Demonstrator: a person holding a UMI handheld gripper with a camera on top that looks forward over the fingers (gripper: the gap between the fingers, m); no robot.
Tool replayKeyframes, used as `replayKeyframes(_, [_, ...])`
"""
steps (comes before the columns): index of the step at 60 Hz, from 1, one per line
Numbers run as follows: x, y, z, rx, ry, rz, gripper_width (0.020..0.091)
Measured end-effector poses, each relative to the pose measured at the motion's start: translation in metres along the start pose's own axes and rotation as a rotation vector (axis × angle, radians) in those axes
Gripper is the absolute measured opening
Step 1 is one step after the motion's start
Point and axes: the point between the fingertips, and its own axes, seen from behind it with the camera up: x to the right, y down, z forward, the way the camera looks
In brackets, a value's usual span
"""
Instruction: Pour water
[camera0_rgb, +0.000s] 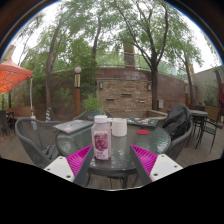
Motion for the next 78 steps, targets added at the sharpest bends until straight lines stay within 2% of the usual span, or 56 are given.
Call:
replayKeyframes(4, [-0.013,-0.002,0.029,0.028,0.01,-0.006,0.0816])
replayKeyframes(12, [-0.033,0.0,0.074,0.039,0.029,-0.025,0.0804])
replayKeyframes(20, [-0.031,-0.01,0.112,0.069,0.109,-0.062,0.0792])
replayKeyframes(22, [-0.024,-0.012,0.12,0.073,0.125,-0.074,0.0753])
replayKeyframes(23, [-0.027,-0.012,0.125,0.071,0.129,-0.077,0.07])
replayKeyframes(24, [-0.025,-0.012,0.127,0.068,0.138,-0.08,0.0608])
replayKeyframes(25, [-0.024,-0.01,0.129,0.062,0.149,-0.083,0.0558])
replayKeyframes(30, [-0.028,-0.01,0.139,0.072,0.136,-0.087,0.0528])
replayKeyframes(37, [-0.041,-0.007,0.147,0.049,0.092,-0.14,0.0443])
replayKeyframes(46, [-0.091,-0.017,0.167,0.006,-0.056,-0.158,0.0419])
replayKeyframes(50, [-0.117,-0.037,0.192,0.017,-0.12,-0.102,0.042])
replayKeyframes(58, [-0.142,-0.105,0.245,0.027,-0.253,0.363,0.0419])
replayKeyframes(66, [-0.129,-0.144,0.294,-0.047,-0.407,1.129,0.0416])
replayKeyframes(67, [-0.132,-0.157,0.297,-0.054,-0.396,1.247,0.0416])
replayKeyframes(68, [-0.127,-0.147,0.296,-0.059,-0.442,1.314,0.0416])
replayKeyframes(71, [-0.106,-0.155,0.312,-0.109,-0.486,1.605,0.0417])
replayKeyframes(72, [-0.097,-0.148,0.312,-0.099,-0.509,1.65,0.0417])
replayKeyframes(73, [-0.105,-0.16,0.319,-0.114,-0.475,1.752,0.0417])
replayKeyframes(76, [-0.079,-0.143,0.318,-0.108,-0.514,1.817,0.0417])
replayKeyframes(78, [-0.077,-0.154,0.341,-0.098,-0.419,1.902,0.0418])
